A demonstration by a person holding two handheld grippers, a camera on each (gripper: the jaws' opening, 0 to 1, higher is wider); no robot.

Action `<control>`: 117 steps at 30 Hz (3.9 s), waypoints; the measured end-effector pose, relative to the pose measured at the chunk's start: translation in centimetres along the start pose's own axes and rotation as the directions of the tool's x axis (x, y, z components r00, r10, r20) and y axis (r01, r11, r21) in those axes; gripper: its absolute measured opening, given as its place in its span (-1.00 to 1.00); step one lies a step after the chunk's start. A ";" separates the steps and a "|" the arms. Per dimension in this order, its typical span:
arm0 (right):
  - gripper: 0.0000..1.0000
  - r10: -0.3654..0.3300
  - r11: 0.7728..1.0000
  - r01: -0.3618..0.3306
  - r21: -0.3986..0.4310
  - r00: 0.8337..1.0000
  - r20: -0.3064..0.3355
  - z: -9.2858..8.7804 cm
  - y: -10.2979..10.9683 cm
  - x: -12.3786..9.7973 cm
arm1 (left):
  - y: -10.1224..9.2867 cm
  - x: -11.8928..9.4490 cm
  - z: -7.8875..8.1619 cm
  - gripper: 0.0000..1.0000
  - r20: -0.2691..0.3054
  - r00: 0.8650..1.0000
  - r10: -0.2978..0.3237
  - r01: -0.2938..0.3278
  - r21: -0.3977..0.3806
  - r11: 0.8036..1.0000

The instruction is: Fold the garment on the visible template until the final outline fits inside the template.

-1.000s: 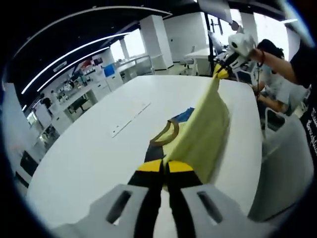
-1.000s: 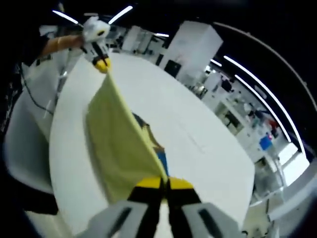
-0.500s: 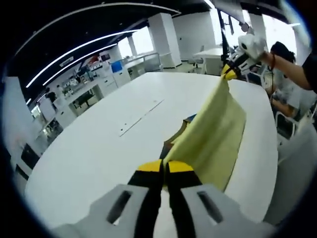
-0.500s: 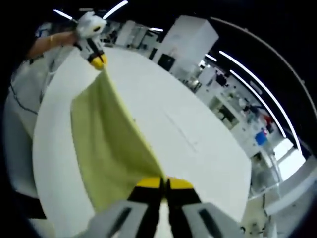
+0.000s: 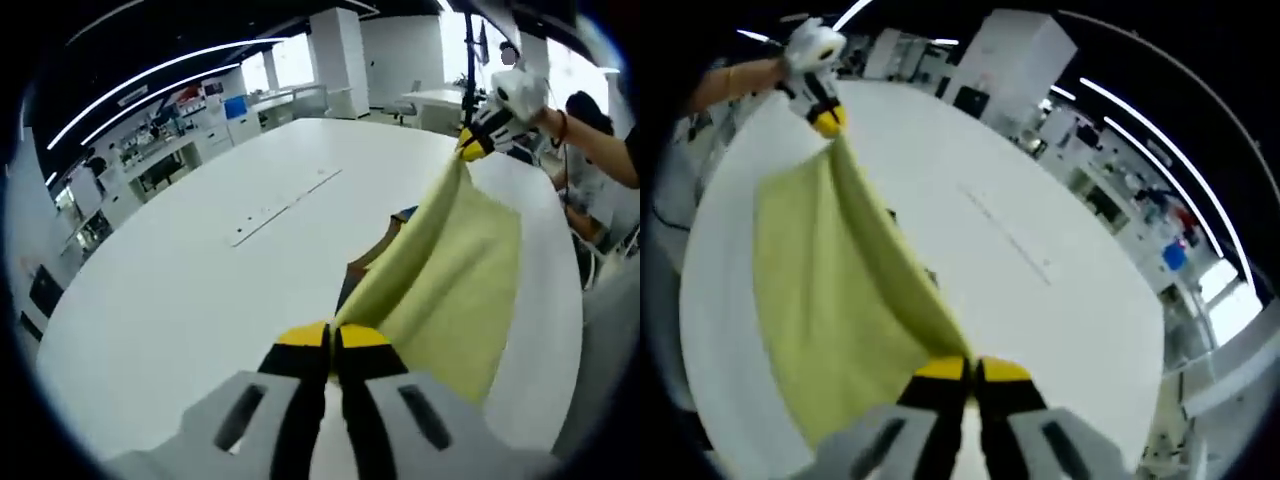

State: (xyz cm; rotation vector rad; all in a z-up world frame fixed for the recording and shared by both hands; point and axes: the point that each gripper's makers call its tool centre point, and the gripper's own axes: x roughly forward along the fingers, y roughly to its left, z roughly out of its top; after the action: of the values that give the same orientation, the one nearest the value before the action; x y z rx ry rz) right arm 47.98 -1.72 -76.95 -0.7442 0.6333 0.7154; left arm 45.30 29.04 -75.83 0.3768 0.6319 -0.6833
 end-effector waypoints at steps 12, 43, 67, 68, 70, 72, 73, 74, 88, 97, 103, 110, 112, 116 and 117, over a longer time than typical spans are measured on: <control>-1.00 0.031 1.000 -0.031 -0.006 0.997 -0.068 -2.2 -0.2 4.9 | 1.9 4.8 -3.4 -0.99 -0.054 0.998 -0.018 0.010 -0.152 0.988; -0.67 0.053 0.992 -0.055 0.112 0.998 0.022 -2.4 -0.3 3.7 | 2.5 3.3 -4.5 -0.81 -0.027 0.999 0.019 -0.019 -0.010 1.000; -1.00 0.079 0.997 -0.079 -0.025 0.997 -0.012 -3.4 1.3 6.9 | 1.9 5.4 -6.4 -0.98 -0.123 0.991 0.056 -0.036 0.159 0.987; -1.00 0.073 0.997 -0.073 -0.028 0.997 -0.010 -3.4 1.2 6.9 | 1.8 5.4 -6.4 -1.00 -0.124 0.991 0.057 -0.037 0.160 0.986; -1.00 0.071 0.997 -0.071 -0.022 0.997 -0.009 -3.5 1.2 6.9 | 2.0 5.4 -6.4 -1.00 -0.130 0.989 0.066 -0.043 0.168 0.985; -1.00 0.069 0.998 -0.069 -0.015 0.998 -0.014 -3.6 1.1 6.8 | 1.9 5.2 -6.1 -1.00 -0.133 0.988 0.075 -0.053 0.162 0.985; -1.00 0.068 0.998 -0.068 -0.015 0.998 -0.016 -3.6 1.1 6.6 | 1.9 5.1 -6.0 -1.00 -0.129 0.989 0.078 -0.056 0.167 0.984; -1.00 0.063 0.998 -0.063 -0.018 0.998 -0.013 -3.5 1.0 6.3 | 1.9 4.7 -5.6 -1.00 -0.118 0.990 0.084 -0.064 0.163 0.985; -1.00 -0.007 0.951 -0.034 0.307 0.991 0.133 -1.0 -2.3 5.8 | 4.5 3.8 -3.8 -1.00 -0.004 0.988 0.153 -0.152 -0.130 0.980; -0.49 -0.061 0.864 -0.010 0.503 0.990 0.124 -1.6 -3.0 5.7 | 5.1 3.8 -4.2 -0.65 -0.015 0.982 0.186 -0.184 -0.251 0.950; -0.02 -0.004 0.810 -0.077 0.581 0.991 0.137 -1.8 -2.4 5.2 | 4.7 3.1 -3.9 -0.16 0.027 0.987 0.156 -0.134 -0.382 0.915; 0.57 0.080 0.786 -0.172 0.594 0.981 0.178 -0.9 -0.6 3.5 | 3.8 1.2 -3.3 0.22 0.106 0.986 0.130 -0.071 -0.437 0.897; 0.67 0.101 0.791 -0.188 0.583 0.979 0.179 -0.7 0.2 2.7 | 3.3 0.6 -3.2 0.31 0.114 0.985 0.130 -0.071 -0.417 0.906; 0.84 0.126 0.802 -0.213 0.558 0.974 0.190 -0.2 1.0 1.9 | 2.4 -0.4 -3.5 0.46 0.126 0.985 0.120 -0.061 -0.394 0.917; 0.88 0.129 0.810 -0.217 0.545 0.972 0.196 -0.1 1.1 1.5 | 2.0 -0.8 -3.6 0.50 0.132 0.984 0.116 -0.057 -0.387 0.920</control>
State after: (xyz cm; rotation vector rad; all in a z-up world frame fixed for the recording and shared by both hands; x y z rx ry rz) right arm 47.98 -0.72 -78.51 -0.0780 0.7341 0.6939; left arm 44.72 32.70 -77.75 -0.0120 0.5833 -0.4831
